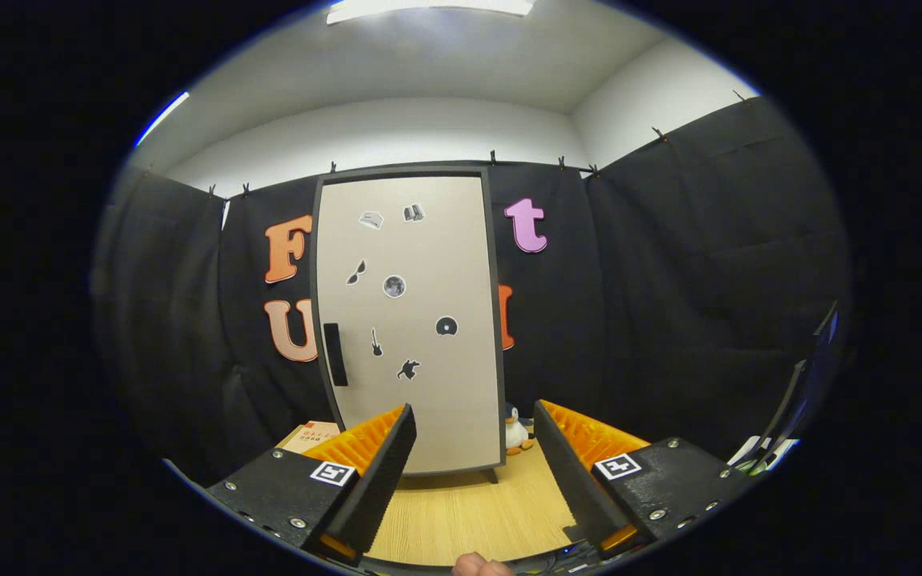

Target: Open the shoe cabinet door, grab the shoes and put them into the shoe cabinet, then close the shoe cabinet door.

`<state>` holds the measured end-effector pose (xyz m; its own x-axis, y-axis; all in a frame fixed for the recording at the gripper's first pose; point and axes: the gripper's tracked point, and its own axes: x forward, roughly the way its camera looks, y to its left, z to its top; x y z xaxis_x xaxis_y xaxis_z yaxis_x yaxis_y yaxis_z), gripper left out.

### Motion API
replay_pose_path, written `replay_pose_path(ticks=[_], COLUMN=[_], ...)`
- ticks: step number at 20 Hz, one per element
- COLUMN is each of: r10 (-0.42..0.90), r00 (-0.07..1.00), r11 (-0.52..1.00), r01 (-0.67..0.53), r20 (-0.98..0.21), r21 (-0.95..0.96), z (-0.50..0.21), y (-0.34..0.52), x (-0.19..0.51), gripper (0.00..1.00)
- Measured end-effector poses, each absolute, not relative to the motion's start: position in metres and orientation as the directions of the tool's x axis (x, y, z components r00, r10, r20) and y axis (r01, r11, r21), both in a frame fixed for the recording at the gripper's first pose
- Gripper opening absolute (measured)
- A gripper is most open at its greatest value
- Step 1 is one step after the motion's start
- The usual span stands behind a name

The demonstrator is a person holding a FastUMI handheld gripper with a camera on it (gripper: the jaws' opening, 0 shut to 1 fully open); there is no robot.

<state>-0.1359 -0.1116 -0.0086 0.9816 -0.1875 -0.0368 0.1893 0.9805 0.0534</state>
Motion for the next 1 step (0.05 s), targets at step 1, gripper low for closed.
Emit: replay_pose_path(ticks=[1], r10=[-0.187], r00=[0.982], r11=[0.981], r01=[0.188], r20=[-0.025], r21=[0.043], z=[-0.0048], y=[-0.1087], x=[-0.1388], gripper=[0.93])
